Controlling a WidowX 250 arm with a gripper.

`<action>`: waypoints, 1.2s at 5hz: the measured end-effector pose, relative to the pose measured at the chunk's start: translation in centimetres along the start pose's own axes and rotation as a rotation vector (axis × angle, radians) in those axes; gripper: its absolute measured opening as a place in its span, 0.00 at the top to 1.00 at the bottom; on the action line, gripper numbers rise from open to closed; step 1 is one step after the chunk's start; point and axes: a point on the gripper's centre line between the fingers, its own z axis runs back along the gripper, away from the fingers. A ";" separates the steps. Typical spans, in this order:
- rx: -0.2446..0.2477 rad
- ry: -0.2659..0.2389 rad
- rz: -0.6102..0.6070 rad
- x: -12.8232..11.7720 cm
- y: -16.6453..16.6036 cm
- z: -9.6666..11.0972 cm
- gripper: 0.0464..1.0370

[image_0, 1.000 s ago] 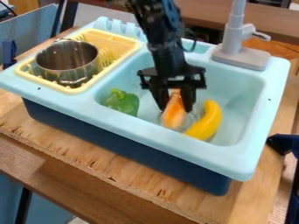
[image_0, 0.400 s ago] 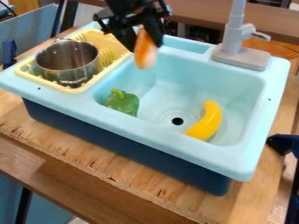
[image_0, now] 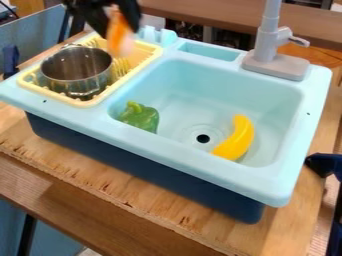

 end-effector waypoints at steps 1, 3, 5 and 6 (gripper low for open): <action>0.065 0.037 0.099 -0.2 3.6 1.1 0.44; 0.045 0.144 0.194 -0.7 6.8 1.7 0.44; 0.030 0.238 0.177 -1.9 7.6 -0.7 0.44; 0.022 0.279 0.155 -2.2 7.7 -2.3 0.44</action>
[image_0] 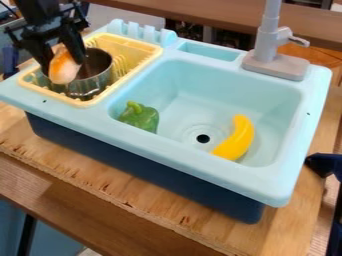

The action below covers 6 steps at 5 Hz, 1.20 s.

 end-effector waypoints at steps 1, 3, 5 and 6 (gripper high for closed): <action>-0.003 -0.008 -0.010 1.0 0.1 -0.6 0.44; 0.011 -0.018 -0.049 1.9 -0.1 -0.3 0.44; -0.001 -0.011 -0.042 1.8 -0.3 -0.3 0.44; -0.013 -0.007 -0.046 1.7 -0.4 -0.3 0.37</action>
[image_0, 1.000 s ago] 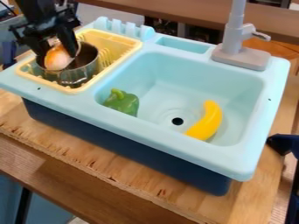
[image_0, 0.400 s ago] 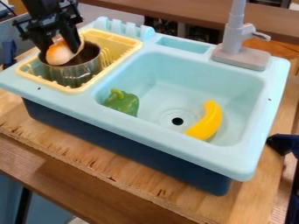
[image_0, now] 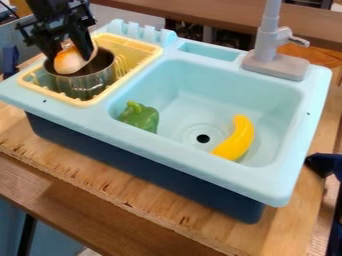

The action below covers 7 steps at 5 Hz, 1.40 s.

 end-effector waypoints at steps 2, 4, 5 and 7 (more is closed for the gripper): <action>-0.011 0.022 0.002 -0.3 -0.2 0.0 0.03; 0.030 -0.055 -0.102 -0.3 -3.2 4.4 0.04; 0.049 -0.095 -0.257 -1.1 -7.0 6.9 0.04; 0.143 -0.056 -0.575 -3.4 -13.6 5.6 0.04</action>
